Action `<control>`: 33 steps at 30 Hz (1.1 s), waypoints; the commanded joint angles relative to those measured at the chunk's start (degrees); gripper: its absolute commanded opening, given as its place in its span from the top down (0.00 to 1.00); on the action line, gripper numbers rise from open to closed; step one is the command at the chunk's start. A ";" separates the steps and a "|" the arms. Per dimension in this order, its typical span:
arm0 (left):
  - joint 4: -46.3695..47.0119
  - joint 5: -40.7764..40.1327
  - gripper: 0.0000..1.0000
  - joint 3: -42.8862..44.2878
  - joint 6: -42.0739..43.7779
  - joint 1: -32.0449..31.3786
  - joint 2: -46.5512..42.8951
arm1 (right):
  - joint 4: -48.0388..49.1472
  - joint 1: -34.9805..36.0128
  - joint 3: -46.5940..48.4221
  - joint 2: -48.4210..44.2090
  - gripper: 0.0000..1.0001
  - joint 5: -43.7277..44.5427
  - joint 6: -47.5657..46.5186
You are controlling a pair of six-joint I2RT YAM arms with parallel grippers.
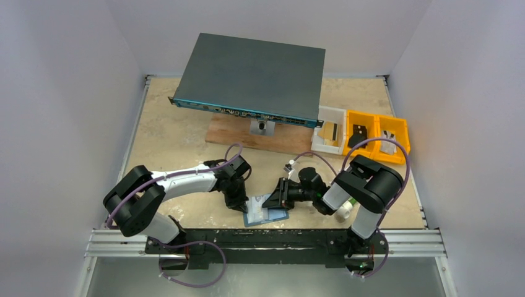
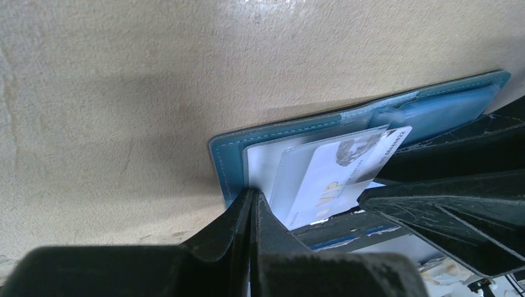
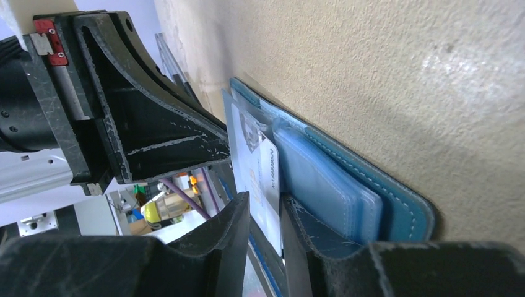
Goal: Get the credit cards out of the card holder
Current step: Remove the credit card from the card holder.
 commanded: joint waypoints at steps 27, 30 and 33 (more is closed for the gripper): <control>-5.15 -8.56 1.00 -0.81 2.24 0.55 0.85 | -36.16 -2.85 0.87 -25.64 1.00 13.30 -12.93; -4.69 -8.29 1.00 -0.48 2.80 0.53 0.33 | -39.32 -2.97 1.51 -28.61 1.00 14.01 -13.65; -4.60 -7.78 1.00 0.48 3.48 0.59 0.03 | -42.15 -3.04 2.41 -31.26 1.00 14.48 -13.94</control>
